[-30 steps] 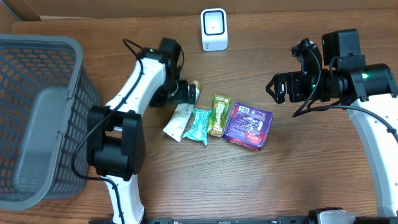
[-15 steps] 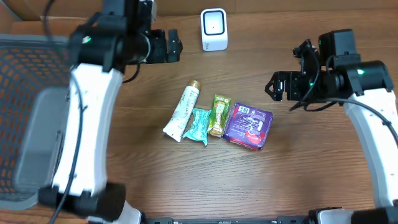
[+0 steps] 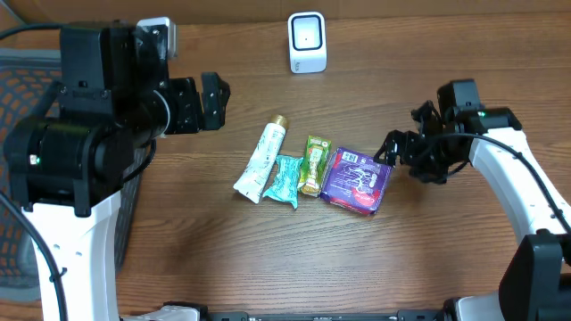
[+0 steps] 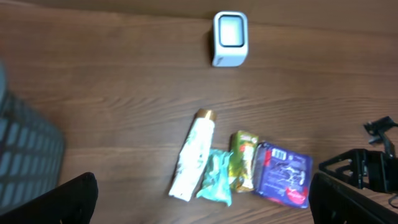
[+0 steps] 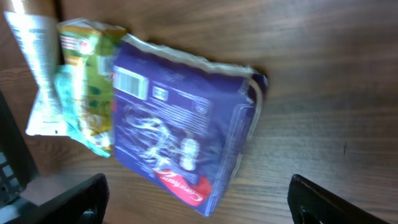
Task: Scan the item barcode
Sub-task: 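Lower the right gripper onto the purple snack bag and grasp it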
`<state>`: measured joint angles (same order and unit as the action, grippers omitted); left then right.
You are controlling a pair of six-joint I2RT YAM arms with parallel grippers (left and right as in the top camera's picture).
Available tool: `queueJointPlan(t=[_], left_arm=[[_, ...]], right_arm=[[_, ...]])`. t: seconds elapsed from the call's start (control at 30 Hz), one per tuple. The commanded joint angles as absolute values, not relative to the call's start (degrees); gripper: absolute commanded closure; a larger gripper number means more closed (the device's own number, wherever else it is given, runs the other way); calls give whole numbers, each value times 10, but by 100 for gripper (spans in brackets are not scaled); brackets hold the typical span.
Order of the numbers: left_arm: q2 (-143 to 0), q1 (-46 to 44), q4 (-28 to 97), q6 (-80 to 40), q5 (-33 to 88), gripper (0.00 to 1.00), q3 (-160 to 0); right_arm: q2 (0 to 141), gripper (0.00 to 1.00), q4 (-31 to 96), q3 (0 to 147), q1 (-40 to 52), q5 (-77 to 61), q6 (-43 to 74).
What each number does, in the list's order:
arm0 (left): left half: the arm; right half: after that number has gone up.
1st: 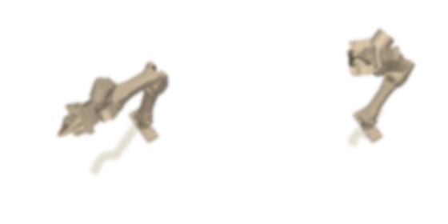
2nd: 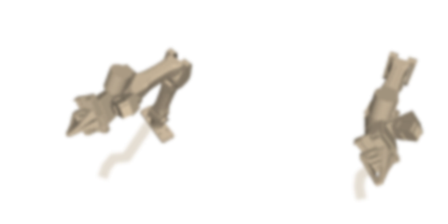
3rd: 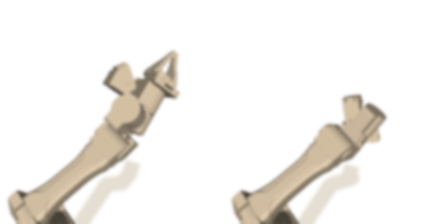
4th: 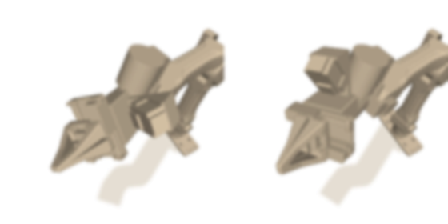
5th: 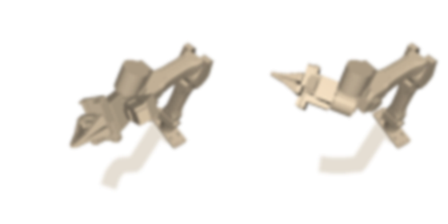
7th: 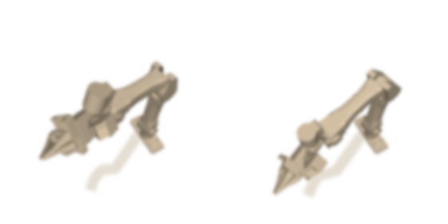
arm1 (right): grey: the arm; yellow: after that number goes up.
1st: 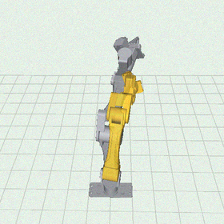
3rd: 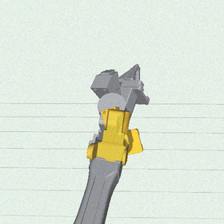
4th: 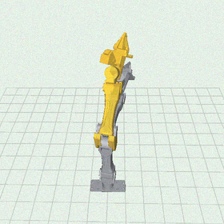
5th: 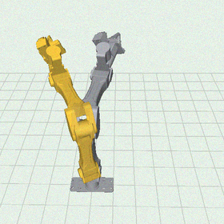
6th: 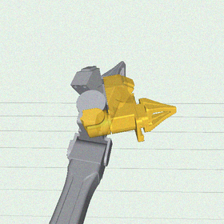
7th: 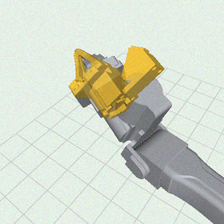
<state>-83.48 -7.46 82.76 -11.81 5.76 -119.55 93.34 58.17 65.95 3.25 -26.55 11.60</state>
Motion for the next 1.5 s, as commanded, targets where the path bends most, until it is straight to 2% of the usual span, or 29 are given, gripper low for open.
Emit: queueJointPlan(t=[0.0, 0.5, 0.7, 0.87, 1.13, 1.3, 1.47], left_arm=[[-842, -73, 830, -107, 40, 0, -1200], [-875, -73, 829, -107, 41, 1, -1200], [-876, -73, 829, -107, 40, 0, -1200], [-876, -73, 829, -107, 40, 1, -1200], [-876, -73, 829, -107, 40, 0, -1200], [-876, -73, 829, -107, 40, 1, -1200], [-876, -73, 829, -107, 40, 0, -1200]], right_arm=[[930, 8, 571, 627, 25, -305, 105], [930, 18, 518, 517, 71, -295, 81], [930, 19, 496, 514, 78, -193, 128], [930, 17, 464, 514, 77, -79, 200], [930, 16, 370, 514, 77, -56, 200], [930, 9, 298, 515, 74, 36, 199], [929, 6, 274, 545, 60, 9, 184]])
